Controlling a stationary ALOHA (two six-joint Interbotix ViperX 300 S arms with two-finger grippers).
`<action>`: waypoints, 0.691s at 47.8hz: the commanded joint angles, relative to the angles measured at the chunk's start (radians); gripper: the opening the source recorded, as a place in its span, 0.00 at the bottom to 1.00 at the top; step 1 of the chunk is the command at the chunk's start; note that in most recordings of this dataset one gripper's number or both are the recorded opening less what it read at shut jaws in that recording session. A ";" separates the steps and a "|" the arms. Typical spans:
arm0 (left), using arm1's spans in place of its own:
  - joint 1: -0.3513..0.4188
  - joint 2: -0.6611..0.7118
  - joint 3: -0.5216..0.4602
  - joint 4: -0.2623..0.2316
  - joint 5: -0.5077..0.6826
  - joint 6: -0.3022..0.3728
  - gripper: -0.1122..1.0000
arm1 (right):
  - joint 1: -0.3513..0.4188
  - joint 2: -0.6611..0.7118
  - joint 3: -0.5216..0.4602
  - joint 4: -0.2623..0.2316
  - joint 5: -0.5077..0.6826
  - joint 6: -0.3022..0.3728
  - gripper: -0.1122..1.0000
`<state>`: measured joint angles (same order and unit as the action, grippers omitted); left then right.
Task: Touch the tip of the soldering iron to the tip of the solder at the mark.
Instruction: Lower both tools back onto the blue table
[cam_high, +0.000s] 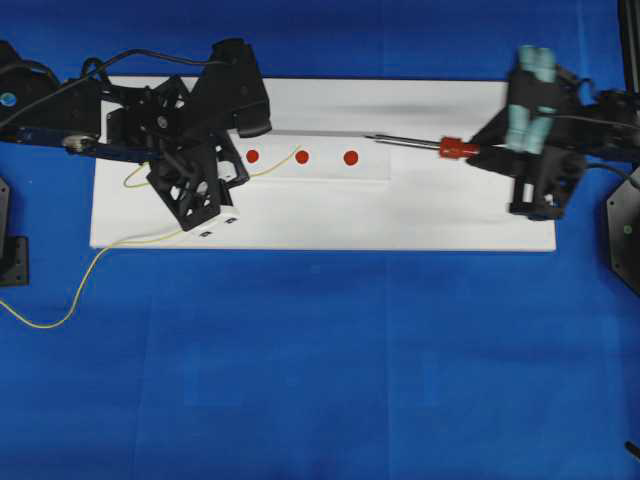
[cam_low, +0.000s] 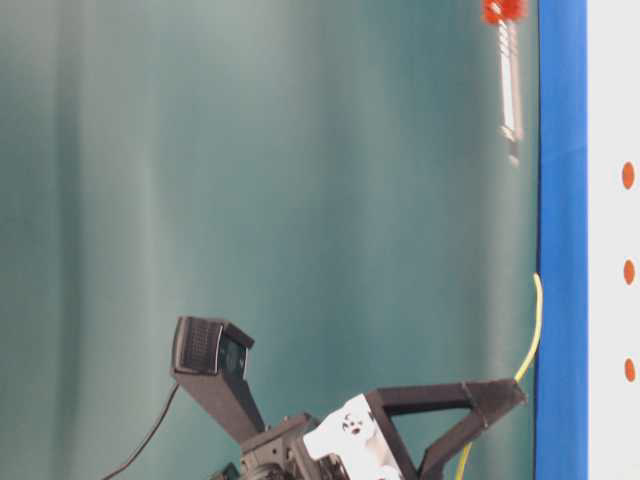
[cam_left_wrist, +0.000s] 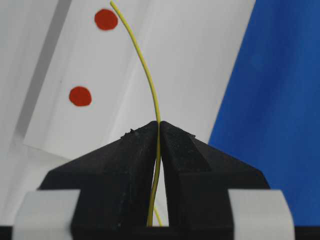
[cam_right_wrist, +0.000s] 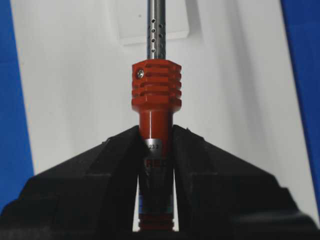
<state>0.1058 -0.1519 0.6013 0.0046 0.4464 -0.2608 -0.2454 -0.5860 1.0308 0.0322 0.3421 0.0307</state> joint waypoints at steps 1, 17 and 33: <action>0.002 -0.037 0.003 0.000 -0.012 -0.002 0.13 | -0.003 -0.092 0.014 -0.002 -0.005 0.003 0.16; 0.002 -0.092 0.072 -0.002 -0.101 -0.006 0.13 | -0.003 -0.179 0.051 0.012 -0.009 0.014 0.16; -0.097 -0.140 0.121 -0.002 -0.135 -0.110 0.13 | 0.104 -0.201 0.048 0.064 -0.009 0.095 0.16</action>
<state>0.0491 -0.2623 0.7210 0.0046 0.3329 -0.3590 -0.1856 -0.7839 1.0953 0.0890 0.3421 0.1120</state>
